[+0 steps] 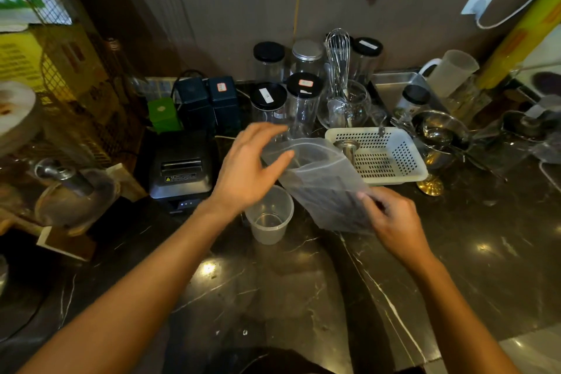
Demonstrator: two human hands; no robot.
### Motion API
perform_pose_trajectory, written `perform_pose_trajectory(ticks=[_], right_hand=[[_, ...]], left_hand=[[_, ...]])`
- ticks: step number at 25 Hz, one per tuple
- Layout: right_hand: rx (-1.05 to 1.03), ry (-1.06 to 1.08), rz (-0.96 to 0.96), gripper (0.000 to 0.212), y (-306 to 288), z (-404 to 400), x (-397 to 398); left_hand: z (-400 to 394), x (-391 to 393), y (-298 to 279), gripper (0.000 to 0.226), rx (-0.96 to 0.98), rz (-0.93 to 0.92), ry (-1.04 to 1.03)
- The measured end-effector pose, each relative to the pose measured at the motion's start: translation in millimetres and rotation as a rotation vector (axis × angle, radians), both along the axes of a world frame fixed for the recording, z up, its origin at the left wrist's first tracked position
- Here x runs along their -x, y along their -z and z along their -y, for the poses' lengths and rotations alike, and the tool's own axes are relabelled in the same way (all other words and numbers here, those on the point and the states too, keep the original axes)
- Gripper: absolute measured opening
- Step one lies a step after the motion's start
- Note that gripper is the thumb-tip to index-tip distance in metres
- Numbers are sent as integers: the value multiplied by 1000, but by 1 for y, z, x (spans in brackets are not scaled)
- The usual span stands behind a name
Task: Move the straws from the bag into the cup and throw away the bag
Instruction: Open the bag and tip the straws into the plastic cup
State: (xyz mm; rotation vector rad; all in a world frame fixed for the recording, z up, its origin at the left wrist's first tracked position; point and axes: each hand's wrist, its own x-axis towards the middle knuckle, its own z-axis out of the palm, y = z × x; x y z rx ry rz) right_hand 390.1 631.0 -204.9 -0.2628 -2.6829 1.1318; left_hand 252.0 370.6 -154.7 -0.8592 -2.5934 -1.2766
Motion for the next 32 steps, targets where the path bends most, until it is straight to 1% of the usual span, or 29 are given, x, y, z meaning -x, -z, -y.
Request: perform_pose_trajectory(ticks=[3,5,8,9,12,14,15,17,18,19,21,23,24,26,29,30,32], right_hand=[[-62,-53,50,20,-30,-10,14],[-129,-131,45,21,-51,-11,24],[-221,-196,59,17,-74,-7,43],[-240,-205,79,15,-80,-4,50],[-273,-246,96,13,-89,3,64],[-247,-237,94,3,-89,4,65],[-243,-208,77,14,-87,2,63],[-251,-103,59,44,-76,-10,57],[-222,-28,61,52,-68,-17,52],[-135,45,91,56,-58,-23,47],[195,164,258,54,-32,-30,40],[562,193,405,50,-4,-25,35],[708,187,434,49,8,-21,35],[906,146,424,50,27,-10,36],[1148,115,318,39,41,2,49],[1194,134,276,35,43,2,53],[1202,191,190,29,42,0,57]], left_hand=[[-9,20,-25,53,79,11,179],[-13,23,-30,50,57,72,298],[-18,20,-28,45,-112,189,365],[-20,19,-27,41,-163,202,379],[-21,17,-22,19,-295,228,398],[-19,17,-19,14,-398,271,362],[-17,18,-17,14,-449,290,337],[-13,20,-13,15,-507,308,288],[-12,21,-12,16,-510,314,277],[-12,22,-11,17,-505,320,276],[-13,23,-10,17,-499,341,291],[-16,23,-12,17,-505,376,314],[-18,24,-13,17,-508,389,326],[-21,24,-15,17,-503,402,343],[-21,26,-18,17,-476,408,354],[-19,27,-18,17,-466,407,347],[-12,30,-19,18,-473,384,301]])
